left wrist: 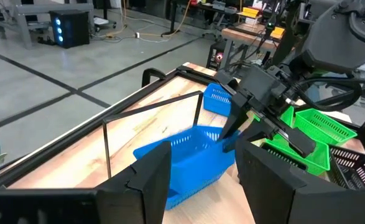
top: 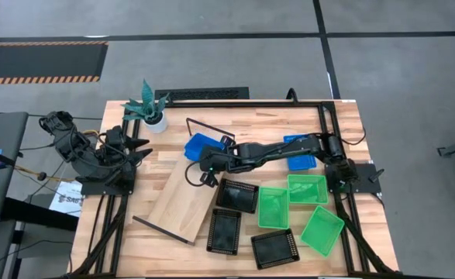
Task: Stack baskets on shelf by color
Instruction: Stack the top blue bin on top of the blue bin on the shelf
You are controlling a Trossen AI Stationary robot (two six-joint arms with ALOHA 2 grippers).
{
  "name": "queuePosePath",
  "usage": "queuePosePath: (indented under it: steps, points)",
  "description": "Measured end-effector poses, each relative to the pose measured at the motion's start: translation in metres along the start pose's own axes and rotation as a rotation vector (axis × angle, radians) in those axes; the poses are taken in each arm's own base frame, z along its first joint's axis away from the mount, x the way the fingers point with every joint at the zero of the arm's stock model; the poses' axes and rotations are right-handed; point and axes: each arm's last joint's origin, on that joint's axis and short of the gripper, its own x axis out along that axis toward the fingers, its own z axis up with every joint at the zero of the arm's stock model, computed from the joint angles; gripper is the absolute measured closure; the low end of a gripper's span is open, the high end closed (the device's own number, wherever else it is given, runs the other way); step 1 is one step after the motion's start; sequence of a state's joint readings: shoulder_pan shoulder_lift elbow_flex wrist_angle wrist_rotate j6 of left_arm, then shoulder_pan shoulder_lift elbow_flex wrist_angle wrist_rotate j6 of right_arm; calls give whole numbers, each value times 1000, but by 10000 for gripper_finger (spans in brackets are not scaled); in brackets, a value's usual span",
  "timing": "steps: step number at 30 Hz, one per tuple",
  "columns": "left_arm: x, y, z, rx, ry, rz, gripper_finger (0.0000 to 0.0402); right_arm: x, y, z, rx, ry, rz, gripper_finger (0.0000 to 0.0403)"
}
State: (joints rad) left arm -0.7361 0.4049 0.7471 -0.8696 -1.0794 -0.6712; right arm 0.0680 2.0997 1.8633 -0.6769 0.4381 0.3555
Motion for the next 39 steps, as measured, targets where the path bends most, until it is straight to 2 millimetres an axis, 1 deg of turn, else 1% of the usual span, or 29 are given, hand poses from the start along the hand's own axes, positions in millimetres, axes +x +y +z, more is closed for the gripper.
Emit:
queuePosePath:
  steps: [8,12,15,18,32,39]
  points:
    - [0,1,-1,-1,4,4,232,3,-6,2,-3,6,8,264]
    - [0,1,-1,-1,4,3,232,2,-3,4,-10,-24,11,254]
    - [0,1,-1,-1,4,3,232,-8,2,6,-38,-65,-12,257]
    - [0,1,-1,0,4,4,232,-11,9,5,-65,-75,-4,267]
    - [0,0,-2,3,26,-20,232,-9,5,5,-60,-66,-4,299]
    - [0,0,-2,4,41,-37,232,0,10,-1,-64,-38,8,314]
